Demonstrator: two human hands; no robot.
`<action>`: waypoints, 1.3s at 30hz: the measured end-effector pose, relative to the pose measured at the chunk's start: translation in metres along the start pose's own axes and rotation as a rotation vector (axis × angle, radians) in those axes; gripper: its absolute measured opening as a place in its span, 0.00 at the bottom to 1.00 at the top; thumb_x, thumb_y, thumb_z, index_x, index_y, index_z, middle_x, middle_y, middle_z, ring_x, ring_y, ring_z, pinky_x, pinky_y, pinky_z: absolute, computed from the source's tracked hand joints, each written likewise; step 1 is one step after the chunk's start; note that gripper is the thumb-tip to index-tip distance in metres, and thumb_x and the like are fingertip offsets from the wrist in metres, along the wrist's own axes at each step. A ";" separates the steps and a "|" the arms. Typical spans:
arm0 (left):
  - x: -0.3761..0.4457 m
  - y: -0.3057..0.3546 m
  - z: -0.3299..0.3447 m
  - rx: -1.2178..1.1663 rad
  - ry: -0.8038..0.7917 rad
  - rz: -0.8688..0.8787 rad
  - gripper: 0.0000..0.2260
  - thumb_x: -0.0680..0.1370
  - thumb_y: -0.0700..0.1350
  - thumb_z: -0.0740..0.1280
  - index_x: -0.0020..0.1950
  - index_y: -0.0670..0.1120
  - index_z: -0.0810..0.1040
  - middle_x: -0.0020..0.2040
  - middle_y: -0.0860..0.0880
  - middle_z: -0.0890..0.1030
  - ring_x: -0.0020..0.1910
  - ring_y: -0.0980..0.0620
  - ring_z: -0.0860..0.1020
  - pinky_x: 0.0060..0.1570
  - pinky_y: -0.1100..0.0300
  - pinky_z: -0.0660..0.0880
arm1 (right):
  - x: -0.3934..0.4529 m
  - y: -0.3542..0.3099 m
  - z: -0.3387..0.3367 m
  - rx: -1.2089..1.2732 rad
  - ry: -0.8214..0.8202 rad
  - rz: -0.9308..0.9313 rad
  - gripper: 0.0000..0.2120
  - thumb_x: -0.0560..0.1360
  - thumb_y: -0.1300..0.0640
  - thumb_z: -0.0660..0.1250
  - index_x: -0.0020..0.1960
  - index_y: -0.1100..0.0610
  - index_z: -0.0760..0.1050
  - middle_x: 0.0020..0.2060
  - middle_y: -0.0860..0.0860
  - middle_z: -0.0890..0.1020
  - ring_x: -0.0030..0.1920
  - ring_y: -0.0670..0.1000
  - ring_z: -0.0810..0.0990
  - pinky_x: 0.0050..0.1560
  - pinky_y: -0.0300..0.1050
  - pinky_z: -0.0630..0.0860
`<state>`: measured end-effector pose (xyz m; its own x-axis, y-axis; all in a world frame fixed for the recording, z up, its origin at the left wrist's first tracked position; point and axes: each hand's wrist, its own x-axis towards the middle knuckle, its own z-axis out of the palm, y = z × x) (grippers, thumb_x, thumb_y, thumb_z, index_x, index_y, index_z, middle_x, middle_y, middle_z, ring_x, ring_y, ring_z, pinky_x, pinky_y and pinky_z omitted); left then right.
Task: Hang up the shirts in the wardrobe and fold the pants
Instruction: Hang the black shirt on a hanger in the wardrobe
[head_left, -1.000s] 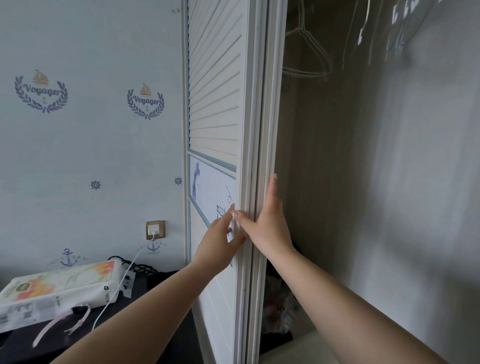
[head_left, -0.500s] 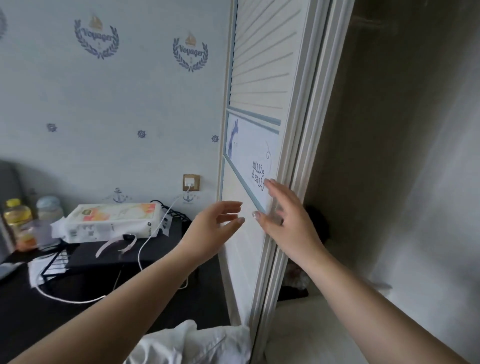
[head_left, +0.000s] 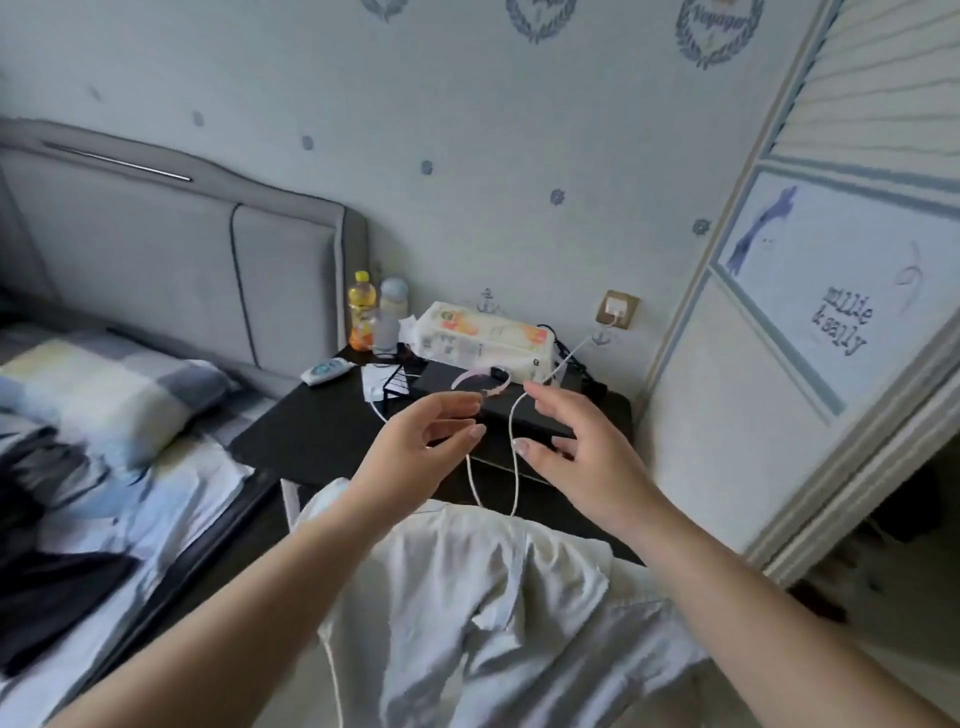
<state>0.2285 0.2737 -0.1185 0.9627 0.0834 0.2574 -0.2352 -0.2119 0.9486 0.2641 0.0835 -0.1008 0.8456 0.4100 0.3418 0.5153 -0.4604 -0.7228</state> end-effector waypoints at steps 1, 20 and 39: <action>-0.009 -0.004 -0.020 0.008 0.033 -0.013 0.11 0.76 0.43 0.70 0.54 0.58 0.77 0.54 0.57 0.82 0.51 0.64 0.80 0.52 0.69 0.76 | 0.006 -0.011 0.018 0.015 -0.031 -0.018 0.25 0.73 0.51 0.70 0.66 0.37 0.66 0.62 0.32 0.69 0.64 0.33 0.68 0.59 0.34 0.71; -0.271 -0.063 -0.420 0.179 0.748 -0.314 0.11 0.76 0.44 0.70 0.57 0.53 0.78 0.55 0.56 0.81 0.52 0.61 0.80 0.54 0.62 0.77 | 0.037 -0.266 0.427 0.277 -0.680 -0.332 0.15 0.74 0.47 0.68 0.58 0.36 0.70 0.56 0.35 0.76 0.56 0.30 0.73 0.49 0.21 0.66; -0.408 -0.173 -0.626 0.026 1.330 -0.684 0.09 0.76 0.45 0.69 0.55 0.55 0.79 0.53 0.55 0.83 0.53 0.61 0.80 0.50 0.63 0.77 | 0.074 -0.388 0.759 0.356 -1.288 -0.423 0.15 0.74 0.51 0.69 0.60 0.45 0.73 0.56 0.43 0.79 0.56 0.40 0.77 0.58 0.38 0.73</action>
<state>-0.2074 0.8860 -0.2724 0.0564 0.9705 -0.2345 0.2154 0.2175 0.9520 0.0211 0.8895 -0.2511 -0.1830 0.9803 -0.0744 0.4690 0.0205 -0.8830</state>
